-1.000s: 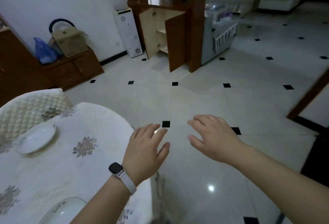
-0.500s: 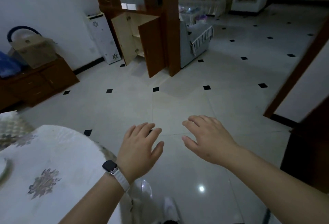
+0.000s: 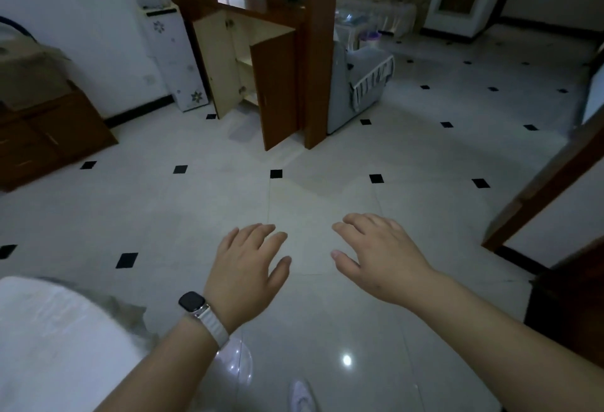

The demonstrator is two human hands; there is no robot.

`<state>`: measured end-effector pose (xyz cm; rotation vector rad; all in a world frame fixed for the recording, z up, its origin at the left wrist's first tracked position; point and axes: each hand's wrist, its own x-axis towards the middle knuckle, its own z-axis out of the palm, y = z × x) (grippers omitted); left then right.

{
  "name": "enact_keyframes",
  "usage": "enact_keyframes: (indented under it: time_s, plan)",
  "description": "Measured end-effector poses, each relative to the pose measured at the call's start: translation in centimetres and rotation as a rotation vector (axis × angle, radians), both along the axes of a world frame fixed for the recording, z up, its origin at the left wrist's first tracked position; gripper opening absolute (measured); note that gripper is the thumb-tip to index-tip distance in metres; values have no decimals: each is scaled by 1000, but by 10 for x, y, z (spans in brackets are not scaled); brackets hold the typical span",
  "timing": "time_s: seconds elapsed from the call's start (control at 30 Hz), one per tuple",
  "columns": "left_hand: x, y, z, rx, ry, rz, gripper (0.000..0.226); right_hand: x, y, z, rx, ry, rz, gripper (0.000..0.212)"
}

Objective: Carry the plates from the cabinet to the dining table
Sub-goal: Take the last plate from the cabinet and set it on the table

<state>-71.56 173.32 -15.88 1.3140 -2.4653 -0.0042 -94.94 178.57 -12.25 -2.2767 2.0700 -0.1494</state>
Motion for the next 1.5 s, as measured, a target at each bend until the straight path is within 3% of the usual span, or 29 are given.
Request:
enact_keyframes:
  time_s: [0.67,0.87,1.17,1.5]
  plan:
    - [-14,-263,8,-6,-59,55,44,-20,-279,2,9,-41,80,67]
    - [-42,-365,7,16,-90,128,45,-45,-397,-12,39,-63,157,53]
    - [-76,-501,28,-2,-117,197,46,-75,-556,1,34,-54,257,60]
    - [-33,-600,20,-32,-52,305,44,-35,-685,5,9,-50,353,50]
